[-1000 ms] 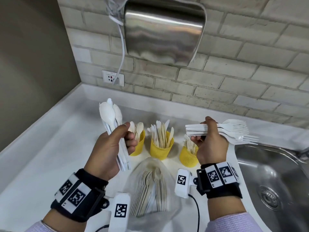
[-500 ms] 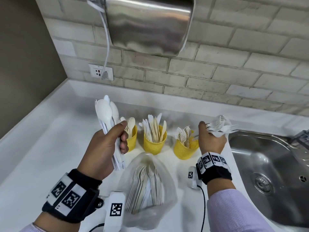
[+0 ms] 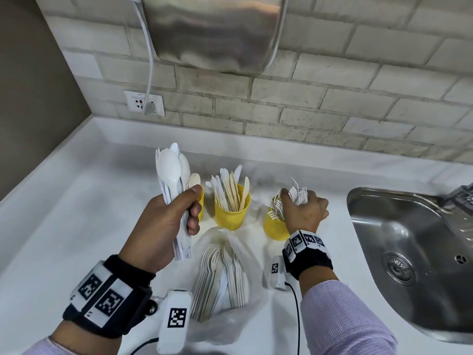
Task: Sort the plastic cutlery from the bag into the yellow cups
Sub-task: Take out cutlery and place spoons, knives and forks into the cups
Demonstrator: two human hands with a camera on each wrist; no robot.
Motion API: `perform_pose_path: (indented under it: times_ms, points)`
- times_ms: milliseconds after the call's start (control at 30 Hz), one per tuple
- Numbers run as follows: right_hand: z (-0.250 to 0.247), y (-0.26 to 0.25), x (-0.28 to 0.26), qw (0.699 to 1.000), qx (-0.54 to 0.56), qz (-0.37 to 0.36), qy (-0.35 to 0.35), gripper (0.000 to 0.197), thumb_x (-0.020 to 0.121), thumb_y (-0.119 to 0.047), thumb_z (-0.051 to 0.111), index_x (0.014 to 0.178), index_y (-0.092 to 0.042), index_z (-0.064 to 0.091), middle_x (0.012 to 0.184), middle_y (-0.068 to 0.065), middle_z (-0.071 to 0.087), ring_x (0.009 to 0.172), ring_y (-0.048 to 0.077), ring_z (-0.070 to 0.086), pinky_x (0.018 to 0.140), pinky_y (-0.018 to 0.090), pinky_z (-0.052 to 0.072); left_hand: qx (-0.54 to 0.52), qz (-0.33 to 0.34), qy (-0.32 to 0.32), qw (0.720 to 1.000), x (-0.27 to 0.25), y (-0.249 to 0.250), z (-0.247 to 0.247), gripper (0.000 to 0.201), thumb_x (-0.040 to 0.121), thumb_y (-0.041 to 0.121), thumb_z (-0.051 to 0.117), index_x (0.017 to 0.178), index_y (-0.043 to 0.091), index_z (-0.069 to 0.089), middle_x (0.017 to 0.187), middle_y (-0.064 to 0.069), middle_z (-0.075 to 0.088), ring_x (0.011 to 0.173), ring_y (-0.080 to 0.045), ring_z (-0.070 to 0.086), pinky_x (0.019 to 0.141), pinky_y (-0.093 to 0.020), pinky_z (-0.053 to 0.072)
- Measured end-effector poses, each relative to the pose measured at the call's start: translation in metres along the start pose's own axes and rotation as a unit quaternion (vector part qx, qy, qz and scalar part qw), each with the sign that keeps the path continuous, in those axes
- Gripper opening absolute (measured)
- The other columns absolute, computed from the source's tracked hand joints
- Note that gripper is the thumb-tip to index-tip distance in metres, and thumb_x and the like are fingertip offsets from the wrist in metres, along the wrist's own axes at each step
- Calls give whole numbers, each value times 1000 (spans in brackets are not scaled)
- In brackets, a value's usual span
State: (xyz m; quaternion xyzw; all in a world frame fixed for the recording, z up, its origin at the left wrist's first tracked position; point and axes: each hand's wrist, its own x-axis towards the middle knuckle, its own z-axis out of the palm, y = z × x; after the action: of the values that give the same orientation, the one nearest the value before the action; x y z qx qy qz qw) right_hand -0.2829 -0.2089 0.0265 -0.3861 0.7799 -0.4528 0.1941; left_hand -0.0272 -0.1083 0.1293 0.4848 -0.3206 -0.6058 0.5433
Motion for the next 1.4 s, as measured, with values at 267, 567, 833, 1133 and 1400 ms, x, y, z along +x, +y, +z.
perform_pose_path:
  times_ms: [267,567,833,1133,1400]
  points:
    - [-13,-7,-2,994,109,-24,-5,64,73,-45,82,128,-27,53,125,0,48,126,26,41,103,34,37,74,18,-25,997,-2,-5,1,26,99,23,63,79,9,56,68,-6,51,51,-18,42,48,-25,39]
    - [-7,-4,-3,972,-116,-185,-83,52,98,-34,34,137,-15,62,154,2,50,147,27,34,116,51,31,181,77,-58,979,-8,-5,5,41,103,31,58,67,11,56,62,-6,54,56,-18,58,56,-21,49]
    - [-32,-60,-39,969,44,-235,-53,54,95,-36,42,142,-14,57,160,6,41,153,24,27,125,44,22,233,119,-58,963,-5,-4,1,45,101,47,59,64,23,49,57,0,45,60,-24,45,60,-32,38]
    - [-49,-134,-113,893,224,-304,-246,28,88,-14,59,112,-21,72,119,-6,65,116,10,62,99,42,52,210,164,-95,959,-11,-1,7,32,99,38,66,68,32,58,60,-2,42,55,-21,39,56,-32,36]
    - [-57,-133,-124,851,268,-269,-364,29,89,-11,66,118,-13,67,103,3,71,88,19,68,85,49,59,188,186,-104,959,-14,-3,0,28,86,53,66,70,31,59,61,-6,43,56,-23,40,56,-34,35]
